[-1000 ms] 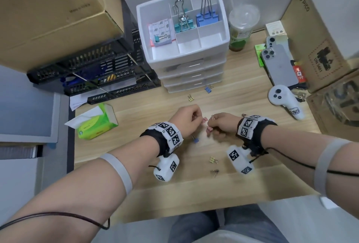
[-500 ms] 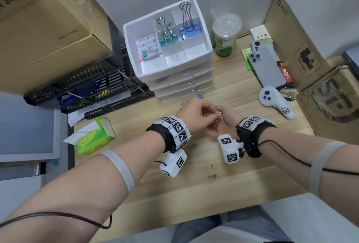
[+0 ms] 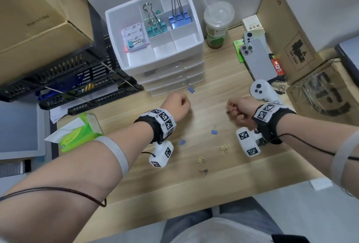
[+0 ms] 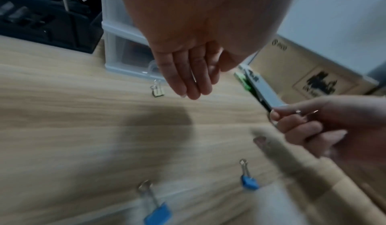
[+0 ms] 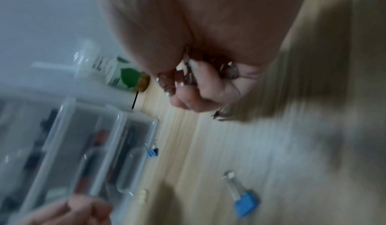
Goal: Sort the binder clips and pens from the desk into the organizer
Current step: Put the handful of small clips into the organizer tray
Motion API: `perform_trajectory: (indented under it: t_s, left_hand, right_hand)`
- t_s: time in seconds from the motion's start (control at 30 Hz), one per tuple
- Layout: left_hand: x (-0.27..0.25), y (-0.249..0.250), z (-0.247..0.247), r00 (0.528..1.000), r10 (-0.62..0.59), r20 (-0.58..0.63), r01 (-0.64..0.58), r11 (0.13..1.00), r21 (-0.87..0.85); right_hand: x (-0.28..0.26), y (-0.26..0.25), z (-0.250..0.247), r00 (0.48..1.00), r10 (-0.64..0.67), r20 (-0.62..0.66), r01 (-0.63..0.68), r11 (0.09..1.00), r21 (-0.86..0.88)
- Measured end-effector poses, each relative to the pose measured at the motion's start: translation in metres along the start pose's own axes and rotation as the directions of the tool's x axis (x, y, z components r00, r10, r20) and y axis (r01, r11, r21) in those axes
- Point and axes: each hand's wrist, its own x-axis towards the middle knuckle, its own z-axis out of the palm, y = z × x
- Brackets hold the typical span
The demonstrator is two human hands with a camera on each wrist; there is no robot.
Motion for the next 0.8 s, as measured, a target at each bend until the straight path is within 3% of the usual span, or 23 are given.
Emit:
perform_trajectory:
  t_s: [0.03,0.07,0.1,0.13,0.17,0.37,0.5,0.6,0.63,0.67,0.73,0.77,0.8]
  left_hand:
    - [0.0,-0.005,0.004,1.0,0.001,0.03,-0.002,0.999,0.048]
    - [0.0,-0.007,0.008,0.998,-0.006,0.064,0.001,0.997,0.08]
    - [0.0,-0.009,0.012,0.995,-0.015,0.098,0.004,0.995,0.102]
    - [0.0,-0.009,0.016,0.991,-0.025,0.13,0.009,0.992,0.123]
    - [0.001,-0.01,0.02,0.987,-0.033,0.159,0.01,0.99,0.14]
    - [0.002,-0.01,0.029,0.968,-0.085,0.237,0.037,0.979,0.199]
    - [-0.003,-0.021,0.028,0.97,-0.111,0.216,0.061,0.972,0.225]
    - [-0.007,-0.033,0.027,0.971,-0.123,0.207,0.075,0.972,0.224]
    - [-0.009,-0.036,0.026,0.971,-0.129,0.203,0.083,0.972,0.218]
    - [-0.01,-0.039,0.026,0.97,-0.137,0.2,0.093,0.972,0.216]
    - [-0.012,-0.044,0.026,0.969,-0.148,0.199,0.106,0.973,0.204]
    - [-0.014,-0.045,0.026,0.968,-0.154,0.2,0.114,0.974,0.198]
    - [-0.015,-0.046,0.025,0.966,-0.161,0.203,0.122,0.974,0.192]
  right_hand:
    - [-0.001,0.0,-0.008,0.99,-0.113,-0.084,0.088,0.963,-0.255]
    - [-0.001,0.001,-0.015,0.966,-0.237,-0.106,0.146,0.835,-0.531]
    - [-0.002,0.004,-0.02,0.943,-0.322,-0.079,0.154,0.637,-0.755]
    - [-0.003,0.006,-0.023,0.929,-0.361,-0.081,0.126,0.515,-0.848]
    - [-0.004,0.01,-0.025,0.917,-0.387,-0.093,0.105,0.461,-0.881]
    - [0.011,0.032,-0.014,0.909,-0.416,-0.036,0.18,0.469,-0.865]
    - [0.025,0.037,0.001,0.911,-0.411,0.032,0.207,0.388,-0.898]
    - [0.031,0.038,0.01,0.918,-0.396,0.02,0.15,0.3,-0.942]
    - [0.033,0.039,0.011,0.921,-0.39,0.016,0.158,0.336,-0.928]
    - [0.035,0.038,0.012,0.929,-0.369,0.036,0.208,0.438,-0.875]
    - [0.034,0.036,0.011,0.959,-0.25,0.133,0.279,0.756,-0.592]
    - [0.032,0.034,0.011,0.969,-0.152,0.194,0.218,0.895,-0.388]
    - [0.027,0.031,0.011,0.963,-0.066,0.263,0.123,0.971,-0.205]
